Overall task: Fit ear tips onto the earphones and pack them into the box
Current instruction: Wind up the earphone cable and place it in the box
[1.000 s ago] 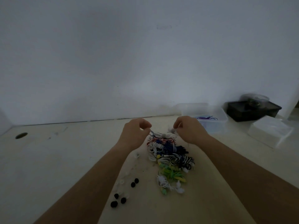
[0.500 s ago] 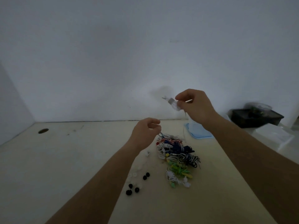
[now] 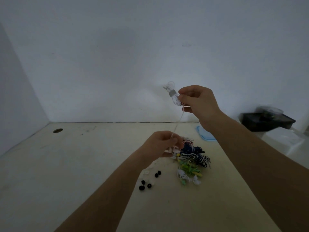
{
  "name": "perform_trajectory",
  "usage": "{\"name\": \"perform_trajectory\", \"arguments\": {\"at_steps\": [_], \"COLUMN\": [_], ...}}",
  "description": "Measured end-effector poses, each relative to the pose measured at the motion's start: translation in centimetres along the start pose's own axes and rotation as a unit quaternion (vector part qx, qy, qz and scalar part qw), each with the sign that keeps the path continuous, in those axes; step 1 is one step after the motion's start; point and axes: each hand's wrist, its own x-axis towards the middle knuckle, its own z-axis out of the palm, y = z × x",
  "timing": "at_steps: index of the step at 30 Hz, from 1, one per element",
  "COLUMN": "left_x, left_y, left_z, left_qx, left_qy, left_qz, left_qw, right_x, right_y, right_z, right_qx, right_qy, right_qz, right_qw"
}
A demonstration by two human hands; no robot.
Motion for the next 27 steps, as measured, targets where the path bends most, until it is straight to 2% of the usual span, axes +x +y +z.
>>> {"name": "perform_trajectory", "arguments": {"at_steps": [4, 7, 9, 13, 15, 17, 20, 23, 25, 26, 27], "left_x": [-2.0, -2.9, -3.4, -4.0, -4.2, -4.1, -3.6, -2.9, -2.6, -2.4, -2.2], "left_y": [-1.1, -1.7, -2.0, -3.0, -3.4, -4.0, -4.6, -5.1, -5.3, -5.3, -5.3], "left_z": [-1.5, -2.7, -3.3, -4.2, -4.4, -4.3, -3.9, -3.5, -3.3, -3.2, -3.0], "left_qx": [-0.133, -0.263, -0.309, -0.309, -0.279, -0.259, -0.255, -0.229, -0.215, -0.213, -0.21], "left_qy": [0.025, 0.053, 0.068, 0.083, 0.075, 0.064, 0.064, 0.071, 0.065, 0.062, 0.059], "left_qz": [-0.036, -0.058, -0.077, -0.091, -0.095, -0.102, -0.11, -0.115, -0.118, -0.118, -0.118], "left_qw": [0.99, 0.962, 0.945, 0.943, 0.953, 0.958, 0.959, 0.964, 0.967, 0.968, 0.969], "right_x": [-0.7, -1.6, -2.5, -4.0, -4.8, -5.6, -6.5, -7.1, -7.2, -7.2, -7.1], "right_y": [1.6, 3.1, 4.2, 6.5, 7.7, 8.9, 9.9, 10.4, 10.6, 10.6, 10.6], "right_z": [-0.3, -0.3, -0.1, 0.2, 0.6, 1.0, 1.2, 1.1, 1.2, 1.4, 1.6], "right_qx": [0.022, 0.091, 0.099, -0.034, -0.151, -0.273, -0.365, -0.502, -0.577, -0.579, -0.548], "right_qy": [0.015, 0.013, 0.011, -0.037, -0.089, -0.133, -0.192, -0.26, -0.221, -0.192, -0.179], "right_qz": [0.032, 0.083, 0.109, 0.119, 0.095, 0.048, 0.013, -0.02, -0.078, -0.109, -0.128], "right_qw": [0.999, 0.992, 0.989, 0.992, 0.98, 0.952, 0.911, 0.825, 0.782, 0.785, 0.807]}}
